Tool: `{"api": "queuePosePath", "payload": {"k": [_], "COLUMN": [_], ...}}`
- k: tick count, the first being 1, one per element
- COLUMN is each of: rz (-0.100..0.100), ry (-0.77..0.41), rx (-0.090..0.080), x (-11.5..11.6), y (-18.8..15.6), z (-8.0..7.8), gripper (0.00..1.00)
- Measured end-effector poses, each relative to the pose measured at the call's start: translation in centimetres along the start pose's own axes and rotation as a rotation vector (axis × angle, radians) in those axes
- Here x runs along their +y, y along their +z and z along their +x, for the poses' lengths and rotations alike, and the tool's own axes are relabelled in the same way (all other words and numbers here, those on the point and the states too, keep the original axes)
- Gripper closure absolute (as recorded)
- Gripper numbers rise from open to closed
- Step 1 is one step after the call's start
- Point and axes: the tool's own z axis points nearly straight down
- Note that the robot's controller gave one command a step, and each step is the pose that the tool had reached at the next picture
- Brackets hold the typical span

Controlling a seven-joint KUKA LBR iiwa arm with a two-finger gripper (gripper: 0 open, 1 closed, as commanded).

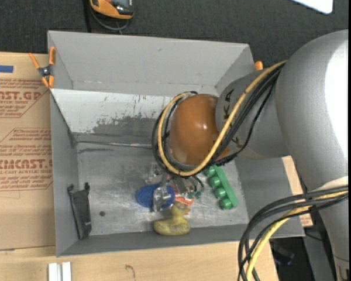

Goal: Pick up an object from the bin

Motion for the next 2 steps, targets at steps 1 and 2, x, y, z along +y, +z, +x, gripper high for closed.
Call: {"api": "queuePosePath", "payload": {"k": [1,2], "rz": [0.0,0.0], "ry": [0.0,0.0], "rx": [0.0,0.0], "x": [0.0,0.01], "y": [0.0,-0.05], "z": [0.0,0.0], "gripper": [1.0,1.0]}}
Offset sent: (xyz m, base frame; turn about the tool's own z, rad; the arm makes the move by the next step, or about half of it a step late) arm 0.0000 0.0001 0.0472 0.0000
